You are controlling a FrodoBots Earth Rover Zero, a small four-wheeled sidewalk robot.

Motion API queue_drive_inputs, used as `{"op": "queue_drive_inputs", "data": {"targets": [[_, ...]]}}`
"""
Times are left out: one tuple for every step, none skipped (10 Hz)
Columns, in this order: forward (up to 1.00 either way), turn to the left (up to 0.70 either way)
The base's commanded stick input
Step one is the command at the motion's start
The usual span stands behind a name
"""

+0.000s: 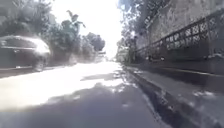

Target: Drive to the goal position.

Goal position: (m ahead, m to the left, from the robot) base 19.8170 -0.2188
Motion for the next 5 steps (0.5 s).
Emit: {"op": "queue_drive_inputs", "data": {"targets": [[1.00, 0.00], [1.00, 0.00], [1.00, 0.00], [1.00, 0.00], [1.00, 0.00]]}}
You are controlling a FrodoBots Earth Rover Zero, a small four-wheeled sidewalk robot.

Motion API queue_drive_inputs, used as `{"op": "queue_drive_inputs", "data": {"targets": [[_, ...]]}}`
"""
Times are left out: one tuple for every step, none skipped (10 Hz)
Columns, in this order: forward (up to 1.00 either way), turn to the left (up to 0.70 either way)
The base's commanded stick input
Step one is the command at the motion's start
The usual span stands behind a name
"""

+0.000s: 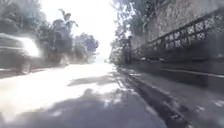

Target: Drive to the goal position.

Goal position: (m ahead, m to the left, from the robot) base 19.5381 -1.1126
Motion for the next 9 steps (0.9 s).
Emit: {"op": "queue_drive_inputs", "data": {"targets": [[1.00, 0.00], [1.00, 0.00], [1.00, 0.00], [1.00, 0.00], [1.00, 0.00], [1.00, 0.00], [1.00, 0.00], [1.00, 0.00], [1.00, 0.00]]}}
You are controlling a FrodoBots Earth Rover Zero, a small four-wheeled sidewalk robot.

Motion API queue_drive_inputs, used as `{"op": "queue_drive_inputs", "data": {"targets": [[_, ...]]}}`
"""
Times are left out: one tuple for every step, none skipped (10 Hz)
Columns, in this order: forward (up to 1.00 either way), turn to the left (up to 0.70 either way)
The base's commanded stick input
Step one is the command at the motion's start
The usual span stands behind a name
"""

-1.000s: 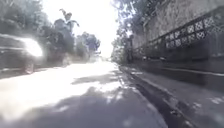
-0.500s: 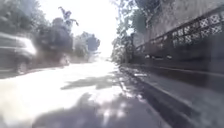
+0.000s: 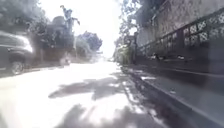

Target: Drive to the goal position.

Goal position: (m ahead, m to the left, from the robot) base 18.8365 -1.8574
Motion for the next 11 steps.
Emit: {"op": "queue_drive_inputs", "data": {"targets": [[1.00, 0.00], [1.00, 0.00], [1.00, 0.00], [1.00, 0.00], [1.00, 0.00], [1.00, 0.00], [1.00, -0.02], [1.00, -0.27], [1.00, -0.38], [1.00, -0.38], [1.00, -0.15]]}}
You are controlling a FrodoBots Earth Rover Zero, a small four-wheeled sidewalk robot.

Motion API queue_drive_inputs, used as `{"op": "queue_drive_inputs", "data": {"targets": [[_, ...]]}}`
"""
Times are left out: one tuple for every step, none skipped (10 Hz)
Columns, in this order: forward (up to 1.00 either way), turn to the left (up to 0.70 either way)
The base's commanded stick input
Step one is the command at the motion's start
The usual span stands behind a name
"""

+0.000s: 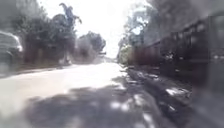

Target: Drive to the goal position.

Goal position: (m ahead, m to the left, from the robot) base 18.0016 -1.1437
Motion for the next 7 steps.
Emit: {"op": "queue_drive_inputs", "data": {"targets": [[1.00, -0.01], [1.00, 0.00], [1.00, 0.00], [1.00, 0.00], [1.00, 0.00], [1.00, 0.00], [1.00, 0.00]]}}
